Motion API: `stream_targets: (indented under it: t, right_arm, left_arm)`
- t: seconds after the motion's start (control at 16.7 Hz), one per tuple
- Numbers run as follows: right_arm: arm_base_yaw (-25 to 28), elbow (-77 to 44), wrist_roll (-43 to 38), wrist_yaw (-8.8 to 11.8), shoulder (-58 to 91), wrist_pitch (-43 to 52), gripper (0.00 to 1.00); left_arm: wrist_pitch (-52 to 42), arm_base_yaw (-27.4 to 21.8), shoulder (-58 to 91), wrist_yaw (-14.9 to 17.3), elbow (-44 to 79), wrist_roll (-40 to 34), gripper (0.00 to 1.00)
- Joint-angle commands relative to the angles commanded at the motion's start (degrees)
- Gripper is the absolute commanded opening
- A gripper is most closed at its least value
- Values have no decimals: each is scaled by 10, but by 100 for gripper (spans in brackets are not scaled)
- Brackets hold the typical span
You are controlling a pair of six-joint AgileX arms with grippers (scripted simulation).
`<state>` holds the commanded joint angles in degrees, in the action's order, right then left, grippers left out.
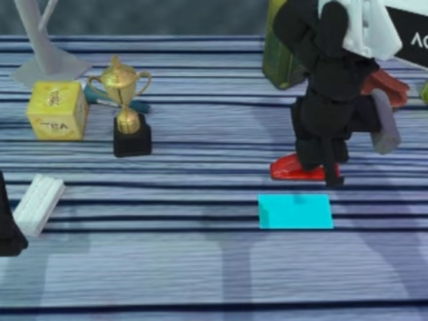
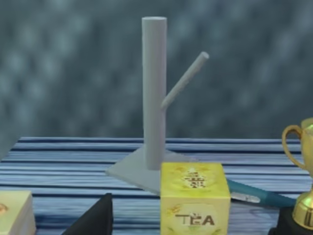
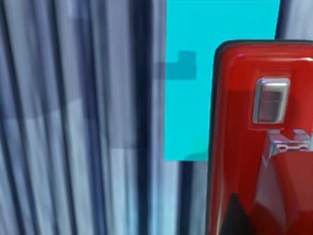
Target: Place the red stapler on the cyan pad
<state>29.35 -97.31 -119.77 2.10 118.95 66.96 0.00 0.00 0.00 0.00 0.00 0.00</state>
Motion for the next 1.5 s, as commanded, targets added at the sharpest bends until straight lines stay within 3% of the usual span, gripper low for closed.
stream_targets:
  t: [0.3, 0.6, 1.38, 1.5]
  right_arm:
    - [6, 90, -5, 1, 33, -124, 0]
    - [7, 100, -6, 0, 37, -135, 0]
    - [7, 100, -6, 0, 37, -135, 98]
    - [7, 100, -6, 0, 37, -135, 100]
  left_arm:
    - [0, 0, 0, 0, 0, 0, 100]
    - [0, 0, 0, 0, 0, 0, 100]
    - [0, 0, 0, 0, 0, 0, 100]
    - [0, 0, 0, 0, 0, 0, 100]
